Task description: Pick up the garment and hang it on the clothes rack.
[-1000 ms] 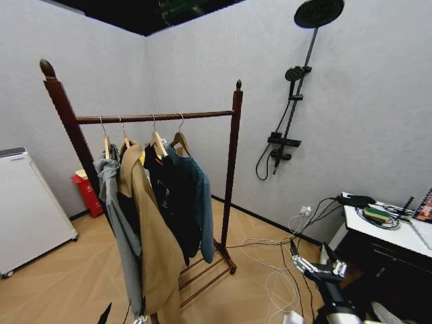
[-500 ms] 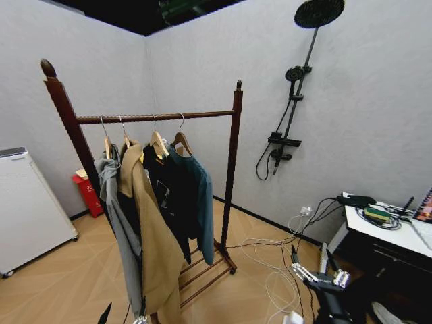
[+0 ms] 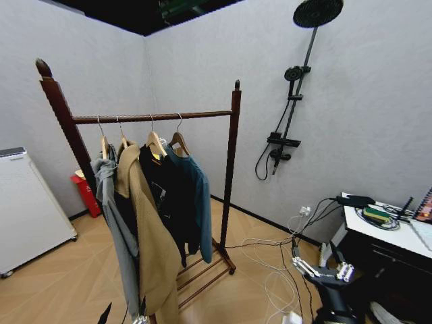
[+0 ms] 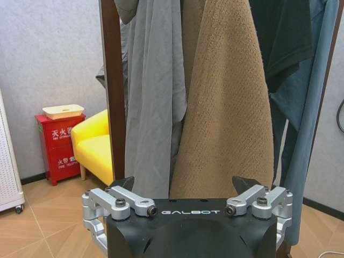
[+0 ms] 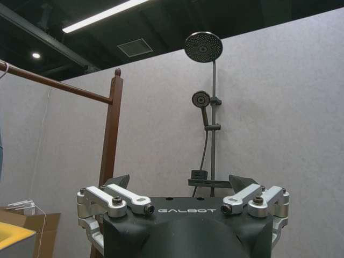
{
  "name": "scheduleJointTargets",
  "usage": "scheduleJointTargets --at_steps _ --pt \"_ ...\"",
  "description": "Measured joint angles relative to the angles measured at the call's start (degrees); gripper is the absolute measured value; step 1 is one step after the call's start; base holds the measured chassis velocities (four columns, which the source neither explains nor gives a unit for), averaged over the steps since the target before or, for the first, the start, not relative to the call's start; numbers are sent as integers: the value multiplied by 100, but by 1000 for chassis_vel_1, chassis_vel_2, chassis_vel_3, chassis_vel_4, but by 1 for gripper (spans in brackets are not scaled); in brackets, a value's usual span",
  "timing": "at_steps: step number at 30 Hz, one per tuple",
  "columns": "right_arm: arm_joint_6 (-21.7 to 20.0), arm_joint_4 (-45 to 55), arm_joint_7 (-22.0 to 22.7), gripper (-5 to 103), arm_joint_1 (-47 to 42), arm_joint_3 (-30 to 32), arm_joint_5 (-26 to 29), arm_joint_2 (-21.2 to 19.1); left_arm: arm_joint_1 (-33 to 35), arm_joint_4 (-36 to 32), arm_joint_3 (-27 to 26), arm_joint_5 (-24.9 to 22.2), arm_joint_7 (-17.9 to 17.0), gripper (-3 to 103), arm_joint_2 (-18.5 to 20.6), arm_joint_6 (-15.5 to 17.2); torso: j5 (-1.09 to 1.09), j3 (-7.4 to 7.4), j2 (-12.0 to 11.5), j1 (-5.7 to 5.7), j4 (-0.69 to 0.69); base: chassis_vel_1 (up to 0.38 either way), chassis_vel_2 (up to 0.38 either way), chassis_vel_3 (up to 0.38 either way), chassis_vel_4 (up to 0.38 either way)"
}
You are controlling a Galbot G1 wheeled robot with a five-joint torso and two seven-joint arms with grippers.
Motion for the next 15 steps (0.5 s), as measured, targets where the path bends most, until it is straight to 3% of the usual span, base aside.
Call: scheduleJointTargets --at_steps 15 --pt "163 -202 59 100 157 -20 40 86 0 0 0 0 0 100 0 0 0 0 0 0 0 0 0 0 0"
